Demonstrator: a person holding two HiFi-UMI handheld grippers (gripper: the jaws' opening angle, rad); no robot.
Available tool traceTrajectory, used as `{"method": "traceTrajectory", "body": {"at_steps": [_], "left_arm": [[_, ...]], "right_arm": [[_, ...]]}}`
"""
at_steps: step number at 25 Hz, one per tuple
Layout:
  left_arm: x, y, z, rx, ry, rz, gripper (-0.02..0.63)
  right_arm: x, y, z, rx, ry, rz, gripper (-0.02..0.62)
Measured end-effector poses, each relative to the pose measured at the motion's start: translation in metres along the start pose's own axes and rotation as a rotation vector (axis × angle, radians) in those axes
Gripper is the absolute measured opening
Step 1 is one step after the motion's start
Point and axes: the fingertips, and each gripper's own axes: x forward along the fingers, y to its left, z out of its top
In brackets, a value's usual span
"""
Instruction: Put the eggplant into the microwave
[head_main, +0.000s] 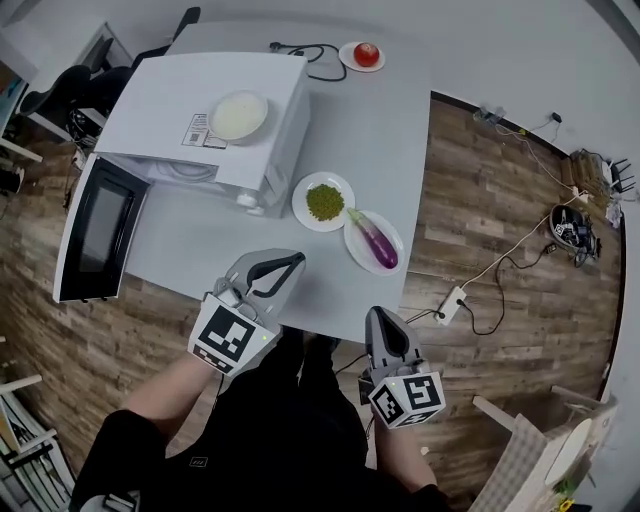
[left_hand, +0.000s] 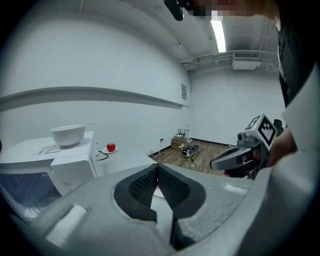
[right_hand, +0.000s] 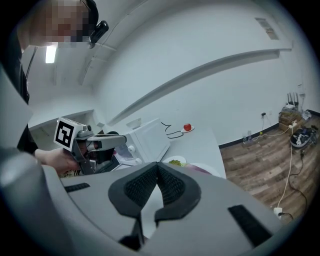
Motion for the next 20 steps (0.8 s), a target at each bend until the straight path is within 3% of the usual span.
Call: {"method": "traceTrajectory", "body": {"at_steps": [11, 16, 20], "left_arm": [[0.050, -0.008, -0.038, 0.114, 0.100, -0.048, 0.008], [0.076, -0.014, -0.054, 0.107, 0.131, -0.100, 0.009], [0.094, -0.021, -0.075, 0.179, 0.177, -0.141, 0.009]], "right_arm": [[0.016, -0.025, -0.034, 0.038, 0.019, 0.016, 0.015], [0.017, -0.037, -0.053, 0.074, 0.038, -0.004, 0.015], [0.019, -0.049, -0.064, 0.095, 0.043, -0.026, 0.015]]}}
